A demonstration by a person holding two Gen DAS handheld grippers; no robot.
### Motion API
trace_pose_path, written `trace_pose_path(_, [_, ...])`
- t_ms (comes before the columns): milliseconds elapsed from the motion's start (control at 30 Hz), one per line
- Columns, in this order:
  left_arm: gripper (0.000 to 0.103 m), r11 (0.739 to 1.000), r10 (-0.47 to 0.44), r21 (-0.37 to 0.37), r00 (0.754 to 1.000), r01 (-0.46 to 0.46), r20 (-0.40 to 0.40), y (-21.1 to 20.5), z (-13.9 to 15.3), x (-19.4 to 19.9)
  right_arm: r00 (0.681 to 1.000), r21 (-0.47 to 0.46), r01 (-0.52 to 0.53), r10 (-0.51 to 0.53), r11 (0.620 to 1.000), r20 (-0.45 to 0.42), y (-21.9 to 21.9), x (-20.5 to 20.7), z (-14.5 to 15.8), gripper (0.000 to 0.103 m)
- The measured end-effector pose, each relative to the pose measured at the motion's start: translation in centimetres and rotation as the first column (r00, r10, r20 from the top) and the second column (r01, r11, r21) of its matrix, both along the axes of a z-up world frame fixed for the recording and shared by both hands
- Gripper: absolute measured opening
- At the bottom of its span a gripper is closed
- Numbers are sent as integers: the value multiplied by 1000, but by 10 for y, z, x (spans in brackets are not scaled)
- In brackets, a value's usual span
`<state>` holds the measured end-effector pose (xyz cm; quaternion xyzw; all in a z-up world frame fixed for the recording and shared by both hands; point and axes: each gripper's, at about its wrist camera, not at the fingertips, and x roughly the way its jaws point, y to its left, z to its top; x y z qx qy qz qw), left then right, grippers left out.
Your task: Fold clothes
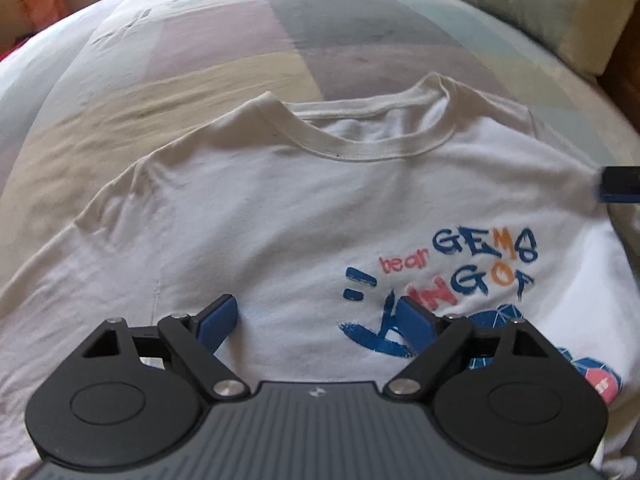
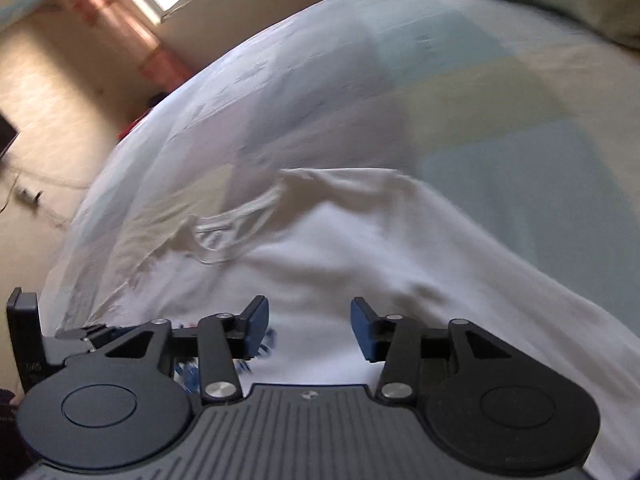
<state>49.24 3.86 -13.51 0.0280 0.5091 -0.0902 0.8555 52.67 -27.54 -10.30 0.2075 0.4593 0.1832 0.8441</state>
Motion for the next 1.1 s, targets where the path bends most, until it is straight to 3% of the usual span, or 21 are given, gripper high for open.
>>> trace_pose_path(100, [87, 1000, 2, 16, 1000, -2, -8, 1, 1, 0, 995, -22, 1, -3, 1000, -104, 12, 10, -25, 55])
trace_pose_path(267, [85, 1000, 7, 8, 1000, -7, -18, 1, 10, 0, 992, 63, 24, -17, 998, -122, -13, -26, -12, 57])
trace_pose_path(367, [85, 1000, -14, -7, 1000, 14, -8, -9, 18, 1, 995, 47, 10, -6, 999, -95, -30, -49, 5, 59])
trace_pose_path(500, [86, 996, -87, -6, 996, 87, 17, -35, 27, 6, 997, -86, 58, -62, 995, -55, -64, -59, 15, 61])
trace_pose_path(567, [86, 992, -128, -4, 991, 128, 30, -52, 29, 9, 995, -170, 92, -98, 981, -29, -82, -59, 16, 68])
trace_pose_path(633, [86, 987, -163, -6, 986, 163, 37, -68, 30, 11, 991, -252, 128, -132, 959, 0, -101, -59, 18, 76])
trace_pose_path(767, [86, 978, -209, -9, 977, 209, 32, -93, 29, 13, 981, -403, 193, -186, 895, 57, -137, -58, 18, 78])
trace_pose_path(867, [86, 971, -241, -5, 970, 241, 29, -105, 29, 11, 981, -455, 193, -188, 869, 55, -150, -53, 8, 75])
trace_pose_path(967, [86, 966, -258, 7, 966, 258, 18, -112, 26, 9, 986, -436, 160, -161, 886, 36, -157, -61, 2, 72])
trace_pose_path(1000, [86, 966, -258, 11, 966, 258, 12, -113, 25, 9, 989, -430, 144, -148, 891, 25, -158, -65, -2, 68])
trace_pose_path(1067, [86, 966, -257, 15, 966, 257, 4, -116, 23, 9, 995, -454, 92, -104, 886, -3, -156, -70, -11, 46])
trace_pose_path(1100, [86, 967, -256, 16, 967, 256, 2, -116, 23, 10, 997, -480, 69, -79, 875, 0, -153, -72, -14, 45])
